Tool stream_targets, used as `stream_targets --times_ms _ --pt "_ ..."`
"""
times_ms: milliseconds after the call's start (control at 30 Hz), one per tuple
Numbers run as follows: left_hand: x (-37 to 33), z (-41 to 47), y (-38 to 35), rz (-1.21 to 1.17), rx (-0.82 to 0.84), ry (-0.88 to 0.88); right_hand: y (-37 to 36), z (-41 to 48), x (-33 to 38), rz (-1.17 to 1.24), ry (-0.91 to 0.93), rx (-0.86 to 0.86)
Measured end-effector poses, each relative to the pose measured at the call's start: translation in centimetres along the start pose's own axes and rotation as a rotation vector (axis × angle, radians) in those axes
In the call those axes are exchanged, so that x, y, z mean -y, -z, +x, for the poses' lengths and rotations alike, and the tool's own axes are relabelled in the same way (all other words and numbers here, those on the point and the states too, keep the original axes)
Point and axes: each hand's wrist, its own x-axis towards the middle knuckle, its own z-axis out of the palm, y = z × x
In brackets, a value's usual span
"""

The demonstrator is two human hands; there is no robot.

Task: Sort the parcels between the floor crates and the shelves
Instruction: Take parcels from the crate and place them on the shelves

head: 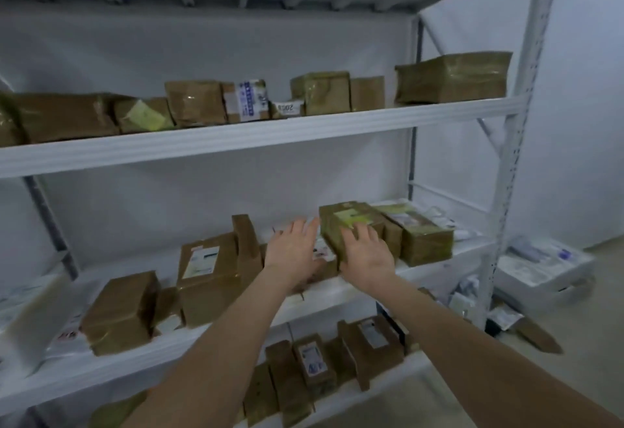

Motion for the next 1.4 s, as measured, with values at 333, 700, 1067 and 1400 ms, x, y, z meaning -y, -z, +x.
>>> stream_targets --times_ms 333,700,1067,1400 --pt "-11.7 14.6 8.1 0.034 -0.319 0.049 10.4 10.1 -14.7 0.102 0.052 -0.256" --pt "-11.7 26.8 12.8 -0.409 -0.559 0.343 16.8 25.1 -15.6 0.482 0.087 -0.275" --pt "-13.9 32.8 12.0 -0.64 -0.623 0.536 17.5 33.6 -17.3 0.82 0.027 -0.254" --pt "-17.0 35.1 14.5 -1.311 -0.552 0.72 19.8 31.8 -23.9 1.199 -0.097 -0.195"
